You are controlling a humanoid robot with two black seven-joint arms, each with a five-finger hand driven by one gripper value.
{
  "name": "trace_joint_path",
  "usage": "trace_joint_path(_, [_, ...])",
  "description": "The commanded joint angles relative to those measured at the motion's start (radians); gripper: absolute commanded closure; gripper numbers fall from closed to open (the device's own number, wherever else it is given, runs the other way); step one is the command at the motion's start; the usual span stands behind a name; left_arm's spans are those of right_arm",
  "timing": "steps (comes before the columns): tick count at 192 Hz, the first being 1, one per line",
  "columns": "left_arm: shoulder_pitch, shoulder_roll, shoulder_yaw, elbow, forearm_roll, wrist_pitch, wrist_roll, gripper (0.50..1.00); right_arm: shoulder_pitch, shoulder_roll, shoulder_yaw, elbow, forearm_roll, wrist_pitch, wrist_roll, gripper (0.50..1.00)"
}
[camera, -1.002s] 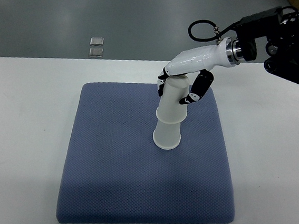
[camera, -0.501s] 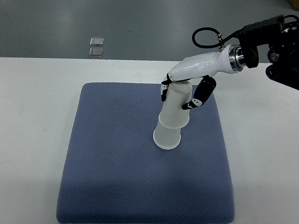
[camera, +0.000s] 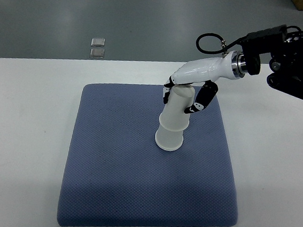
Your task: Stack paper cups
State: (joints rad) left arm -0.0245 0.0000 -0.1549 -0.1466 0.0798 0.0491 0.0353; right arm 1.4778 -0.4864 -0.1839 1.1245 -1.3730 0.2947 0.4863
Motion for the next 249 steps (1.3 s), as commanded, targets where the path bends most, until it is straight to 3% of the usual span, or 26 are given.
trace_joint_path(1, [0.000, 0.000, 0.000, -0.001, 0.000, 0.000, 0.000, 0.500, 0.001, -0.003, 0.001, 0.000, 0.002, 0.004, 0.002, 0.664])
trace_joint_path(123, [0.000, 0.000, 0.000, 0.001, 0.000, 0.000, 0.000, 0.500, 0.006, -0.014, 0.003, 0.003, 0.003, 0.004, 0.006, 0.646])
trace_joint_path(150, [0.000, 0.000, 0.000, -0.001, 0.000, 0.000, 0.000, 0.500, -0.002, -0.014, 0.004, -0.006, 0.006, -0.005, 0.005, 0.615])
trace_joint_path(203, [0.000, 0.000, 0.000, -0.001, 0.000, 0.000, 0.000, 0.500, -0.070, -0.014, 0.155, -0.186, 0.054, 0.017, 0.012, 0.605])
trace_joint_path(249, [0.000, 0.000, 0.000, -0.001, 0.000, 0.000, 0.000, 0.500, -0.211, 0.009, 0.371, -0.301, 0.488, 0.006, 0.002, 0.605])
